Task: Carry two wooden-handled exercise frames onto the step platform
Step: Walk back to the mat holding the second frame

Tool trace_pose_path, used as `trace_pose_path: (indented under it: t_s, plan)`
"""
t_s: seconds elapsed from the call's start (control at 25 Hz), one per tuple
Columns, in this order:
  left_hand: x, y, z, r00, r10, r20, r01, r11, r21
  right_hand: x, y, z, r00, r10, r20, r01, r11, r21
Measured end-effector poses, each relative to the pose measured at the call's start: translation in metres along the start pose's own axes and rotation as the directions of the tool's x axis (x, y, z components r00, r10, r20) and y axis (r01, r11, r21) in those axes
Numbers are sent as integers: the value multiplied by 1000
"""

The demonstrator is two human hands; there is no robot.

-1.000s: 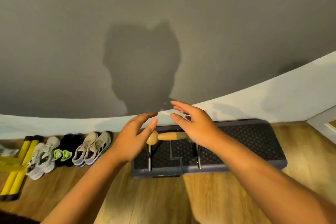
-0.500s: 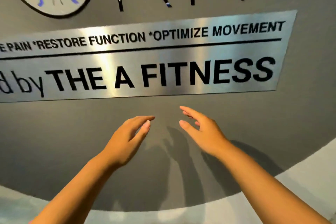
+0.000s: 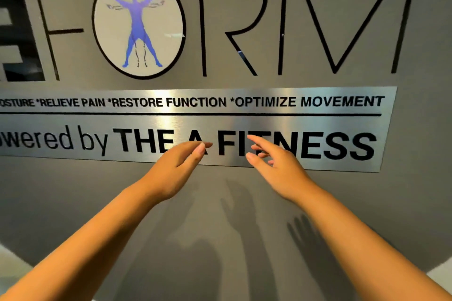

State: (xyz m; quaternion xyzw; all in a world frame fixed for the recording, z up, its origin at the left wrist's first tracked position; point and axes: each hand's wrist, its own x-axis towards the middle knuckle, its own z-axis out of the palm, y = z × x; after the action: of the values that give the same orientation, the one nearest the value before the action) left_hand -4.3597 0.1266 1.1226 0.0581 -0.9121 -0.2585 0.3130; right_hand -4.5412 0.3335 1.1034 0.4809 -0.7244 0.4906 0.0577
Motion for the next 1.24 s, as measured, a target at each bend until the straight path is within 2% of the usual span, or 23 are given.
trace_pose_path:
  t_s: [0.28, 0.48, 0.72, 0.88, 1.04, 1.24]
  plan:
    - [-11, -43, -67, 993, -89, -72, 91, 995, 33, 54, -39, 63, 997, -67, 45, 65, 996, 63]
    - [-38, -83, -121, 973, -162, -166, 181, 977, 111, 90, -68, 145, 980, -152, 126, 123, 970, 212]
    - [-103, -115, -175, 897, -268, -351, 369, 891, 265, 129, -108, 260, 891, -346, 295, 202, 883, 424]
    - [-180, -101, -214, 746, -353, -565, 597, 731, 331, 128, -163, 335, 743, -541, 394, 246, 768, 591]
    - [-262, -55, -233, 553, -380, -741, 780, 550, 299, 95, -231, 395, 531, -738, 418, 237, 602, 763]
    - [-385, 58, -225, 254, -326, -911, 960, 197, 197, -10, -333, 432, 249, -898, 362, 97, 395, 913]
